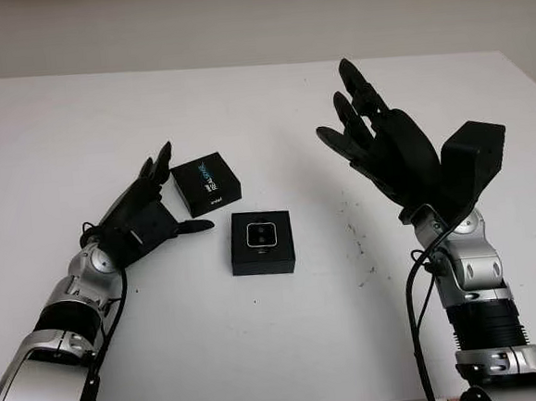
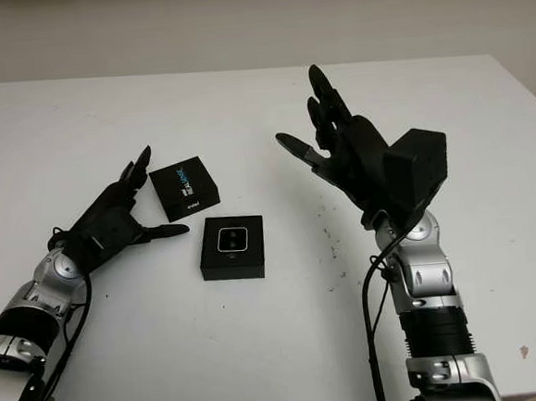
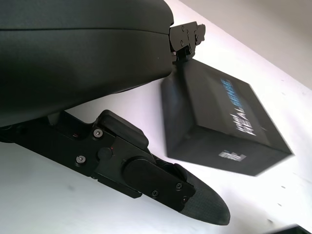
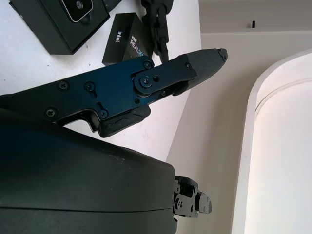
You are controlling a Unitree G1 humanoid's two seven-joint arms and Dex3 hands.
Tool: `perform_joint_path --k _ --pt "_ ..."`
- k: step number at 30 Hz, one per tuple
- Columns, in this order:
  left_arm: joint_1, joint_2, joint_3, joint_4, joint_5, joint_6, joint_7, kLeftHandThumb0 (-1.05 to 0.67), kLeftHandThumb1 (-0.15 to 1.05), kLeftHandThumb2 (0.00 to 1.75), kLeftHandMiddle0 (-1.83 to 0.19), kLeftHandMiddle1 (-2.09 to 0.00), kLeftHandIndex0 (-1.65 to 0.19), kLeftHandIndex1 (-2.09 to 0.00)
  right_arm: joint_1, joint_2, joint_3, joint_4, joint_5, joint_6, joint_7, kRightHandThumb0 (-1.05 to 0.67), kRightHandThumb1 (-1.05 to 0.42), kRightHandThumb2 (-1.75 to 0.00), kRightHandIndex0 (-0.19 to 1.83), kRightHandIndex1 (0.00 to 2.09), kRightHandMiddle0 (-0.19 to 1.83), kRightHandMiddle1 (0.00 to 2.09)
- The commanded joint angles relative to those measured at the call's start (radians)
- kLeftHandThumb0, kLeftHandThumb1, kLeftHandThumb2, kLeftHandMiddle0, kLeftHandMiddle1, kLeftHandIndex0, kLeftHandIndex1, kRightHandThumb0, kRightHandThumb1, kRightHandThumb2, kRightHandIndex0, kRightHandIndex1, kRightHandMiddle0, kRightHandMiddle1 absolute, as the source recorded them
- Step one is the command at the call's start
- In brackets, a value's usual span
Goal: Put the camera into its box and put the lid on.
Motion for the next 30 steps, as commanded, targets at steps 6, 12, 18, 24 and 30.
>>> perform_joint_path --k 6,12,18,24,30 --pt "-0.031 -0.018 -0.008 0.024 0.000 -0.033 0.016 -0.81 0.87 0.05 0.19 -0.01 0.19 0.00 0.013 -0.006 -0.002 -0.020 0.001 0.013 -0.006 -0.73 -1.00 -0.05 -0.12 0.06 -0.10 0.06" --pt "-0.030 -0.038 -0.013 0.034 0.006 -0.083 0.059 -0.80 0.87 0.05 0.15 -0.05 0.18 -0.02 0.022 -0.018 -0.009 -0.003 0.002 -0.012 0.013 -0.71 -1.01 -0.06 -0.14 0.05 -0.13 0.05" --pt "-0.027 -0.054 -0.026 0.026 0.027 -0.117 0.123 -0.72 0.86 0.05 0.04 -0.09 0.06 -0.08 0.030 -0.021 -0.017 -0.015 0.004 0.007 0.004 -0.73 -1.01 -0.05 -0.13 0.05 -0.11 0.06" --pt "-0.027 -0.068 -0.009 0.051 0.007 -0.169 0.164 -0.49 0.82 0.05 -0.23 -0.12 -0.15 -0.15 0.035 -0.029 -0.019 -0.009 -0.001 -0.015 0.011 -0.74 -1.01 -0.05 -0.12 0.06 -0.11 0.06" --pt "-0.025 -0.071 0.005 0.080 -0.027 -0.218 0.152 -0.20 0.87 0.06 -0.55 -0.49 -0.44 -0.45 0.037 -0.038 -0.017 -0.028 -0.007 0.021 0.002 -0.75 -1.01 -0.05 -0.11 0.06 -0.09 0.06"
